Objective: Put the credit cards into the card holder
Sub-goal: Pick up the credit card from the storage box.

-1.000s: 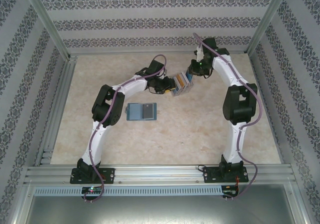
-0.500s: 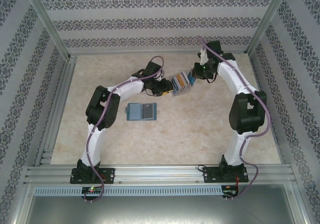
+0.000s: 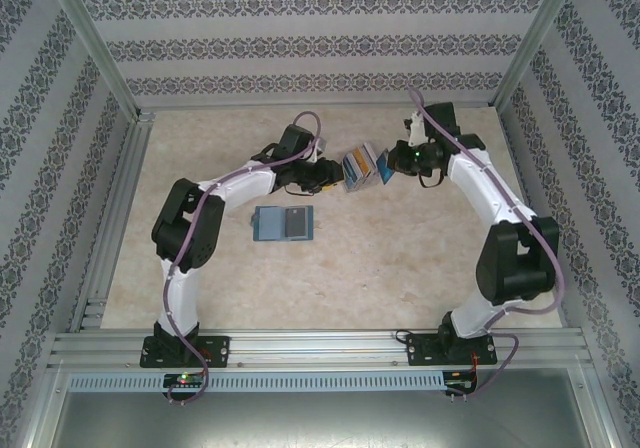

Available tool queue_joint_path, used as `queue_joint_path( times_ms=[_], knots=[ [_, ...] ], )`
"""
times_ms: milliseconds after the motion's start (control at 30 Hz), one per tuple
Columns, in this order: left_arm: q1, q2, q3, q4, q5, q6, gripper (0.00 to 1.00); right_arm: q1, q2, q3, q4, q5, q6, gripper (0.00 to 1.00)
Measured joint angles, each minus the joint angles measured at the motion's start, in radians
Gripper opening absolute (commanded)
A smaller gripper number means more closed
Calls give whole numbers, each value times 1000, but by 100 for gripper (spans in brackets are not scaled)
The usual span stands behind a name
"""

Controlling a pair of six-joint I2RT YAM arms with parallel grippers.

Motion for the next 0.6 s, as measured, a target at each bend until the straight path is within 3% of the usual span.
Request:
queue_joint_path(
  times_ms=[233, 600],
  knots=[
    [1, -51, -143, 173, 67, -48, 35, 15, -89, -202, 152, -66, 75, 11],
    [1, -209, -332, 262, 131, -60, 35, 66, -225, -423, 373, -129, 187, 11]
  ],
)
